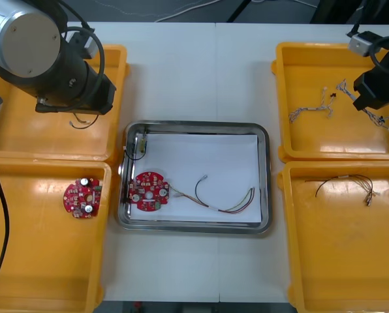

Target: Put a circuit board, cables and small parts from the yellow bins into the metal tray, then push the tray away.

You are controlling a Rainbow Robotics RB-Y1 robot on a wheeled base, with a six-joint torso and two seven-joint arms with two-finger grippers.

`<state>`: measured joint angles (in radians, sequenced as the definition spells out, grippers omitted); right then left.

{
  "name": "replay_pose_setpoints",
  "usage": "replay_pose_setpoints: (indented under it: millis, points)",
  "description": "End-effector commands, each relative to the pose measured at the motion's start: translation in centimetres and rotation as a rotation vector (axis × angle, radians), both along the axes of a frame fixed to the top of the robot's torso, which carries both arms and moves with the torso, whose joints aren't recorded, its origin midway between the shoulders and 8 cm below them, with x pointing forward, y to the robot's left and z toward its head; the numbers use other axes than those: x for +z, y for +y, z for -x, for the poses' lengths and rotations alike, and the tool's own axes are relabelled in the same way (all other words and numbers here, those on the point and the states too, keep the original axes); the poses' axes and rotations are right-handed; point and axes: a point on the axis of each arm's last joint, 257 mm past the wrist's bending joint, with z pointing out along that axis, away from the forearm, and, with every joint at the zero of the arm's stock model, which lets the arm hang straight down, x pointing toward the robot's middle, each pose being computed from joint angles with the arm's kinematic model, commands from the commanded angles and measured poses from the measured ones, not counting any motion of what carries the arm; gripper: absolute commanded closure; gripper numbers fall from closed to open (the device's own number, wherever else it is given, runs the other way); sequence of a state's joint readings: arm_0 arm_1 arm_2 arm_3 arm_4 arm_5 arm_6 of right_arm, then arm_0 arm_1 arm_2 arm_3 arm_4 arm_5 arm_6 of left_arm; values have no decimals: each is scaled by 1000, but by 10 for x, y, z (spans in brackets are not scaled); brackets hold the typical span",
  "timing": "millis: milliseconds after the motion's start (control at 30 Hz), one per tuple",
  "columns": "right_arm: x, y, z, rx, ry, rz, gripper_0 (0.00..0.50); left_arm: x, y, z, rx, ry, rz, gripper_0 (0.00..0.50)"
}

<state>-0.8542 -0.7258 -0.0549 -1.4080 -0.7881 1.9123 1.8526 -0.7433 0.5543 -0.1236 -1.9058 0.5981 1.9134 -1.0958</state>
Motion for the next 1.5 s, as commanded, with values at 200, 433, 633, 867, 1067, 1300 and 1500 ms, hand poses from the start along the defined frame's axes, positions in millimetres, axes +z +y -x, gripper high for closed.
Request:
replay_pose_setpoints:
  millis: [200, 433, 633, 867, 1067, 1300, 1500]
  points:
    - [74, -10, -14, 35, -151, 35, 500, 13, 12, 0, 20, -38, -14, 500]
    - [89, -5, -16, 52, -178, 31, 500, 12, 12, 0, 17, -37, -13, 500]
    - [91, -1, -16, 72, -184, 32, 500, 12, 12, 0, 16, -36, -12, 500]
    - [92, 28, -13, 208, -215, 146, 500, 11, 12, 1, 17, -35, -12, 500]
    - [89, 66, -9, 342, -252, 230, 500, 12, 12, 0, 18, -35, -13, 500]
    - [74, 127, 3, 509, -276, 271, 500, 13, 11, 1, 14, -41, -13, 500]
    - [49, 171, 16, 626, -262, 307, 500, 12, 12, 1, 17, -39, -14, 500]
